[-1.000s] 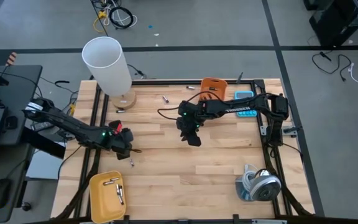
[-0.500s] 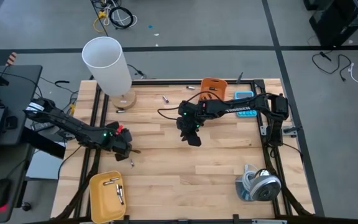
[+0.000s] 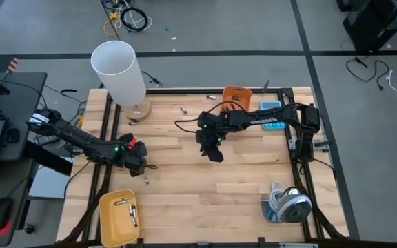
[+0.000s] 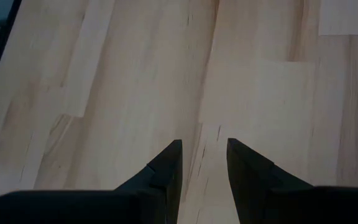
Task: Sort batteries
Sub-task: Put the silver battery into the yellow bin
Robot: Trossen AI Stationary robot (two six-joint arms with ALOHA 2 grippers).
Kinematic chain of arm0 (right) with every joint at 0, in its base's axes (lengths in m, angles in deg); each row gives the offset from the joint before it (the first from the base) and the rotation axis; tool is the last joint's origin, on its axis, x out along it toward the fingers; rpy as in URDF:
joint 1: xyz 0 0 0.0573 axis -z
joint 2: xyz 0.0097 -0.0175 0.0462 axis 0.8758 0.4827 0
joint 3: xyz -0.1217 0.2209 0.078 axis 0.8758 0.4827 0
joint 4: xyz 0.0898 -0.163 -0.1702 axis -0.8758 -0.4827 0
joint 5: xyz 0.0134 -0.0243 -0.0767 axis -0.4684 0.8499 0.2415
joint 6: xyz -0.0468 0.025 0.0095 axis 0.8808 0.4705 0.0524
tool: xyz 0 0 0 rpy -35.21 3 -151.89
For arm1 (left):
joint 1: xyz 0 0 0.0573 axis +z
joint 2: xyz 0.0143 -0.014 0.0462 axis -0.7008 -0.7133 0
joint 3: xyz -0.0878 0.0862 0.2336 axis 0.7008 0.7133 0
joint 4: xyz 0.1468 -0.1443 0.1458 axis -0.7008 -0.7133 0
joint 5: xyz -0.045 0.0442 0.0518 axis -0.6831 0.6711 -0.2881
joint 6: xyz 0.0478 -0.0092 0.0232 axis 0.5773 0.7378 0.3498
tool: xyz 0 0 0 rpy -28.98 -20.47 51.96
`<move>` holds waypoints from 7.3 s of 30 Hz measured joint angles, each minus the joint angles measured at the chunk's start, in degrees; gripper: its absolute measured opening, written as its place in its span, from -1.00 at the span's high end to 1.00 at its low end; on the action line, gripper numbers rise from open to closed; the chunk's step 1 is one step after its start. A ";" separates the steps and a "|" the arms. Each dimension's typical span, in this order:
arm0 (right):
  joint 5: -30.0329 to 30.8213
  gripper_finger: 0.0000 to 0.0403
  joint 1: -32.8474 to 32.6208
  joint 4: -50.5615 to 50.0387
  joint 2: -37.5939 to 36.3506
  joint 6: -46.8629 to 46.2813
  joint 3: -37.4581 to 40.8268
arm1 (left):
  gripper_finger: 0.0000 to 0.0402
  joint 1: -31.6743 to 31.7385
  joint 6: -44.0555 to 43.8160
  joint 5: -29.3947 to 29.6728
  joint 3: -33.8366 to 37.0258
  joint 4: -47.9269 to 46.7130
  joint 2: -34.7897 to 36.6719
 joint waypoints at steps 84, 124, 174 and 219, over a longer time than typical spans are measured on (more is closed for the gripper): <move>0.04 0.45 -0.13 -3.63 -0.02 2.03 0.02 | 0.56 -0.15 -4.39 -10.85 1.95 27.57 0.11; 11.36 0.57 -5.49 2.80 0.57 4.92 0.02 | -0.04 -3.52 -19.36 -7.37 -0.92 25.74 -7.34; 11.17 0.61 -5.61 7.46 0.52 5.53 0.02 | 0.95 -5.01 -12.80 1.11 -3.01 23.73 -14.19; 10.64 0.61 -5.99 19.02 0.48 5.63 4.13 | 0.95 -32.01 -43.69 -32.89 -25.35 7.18 -0.43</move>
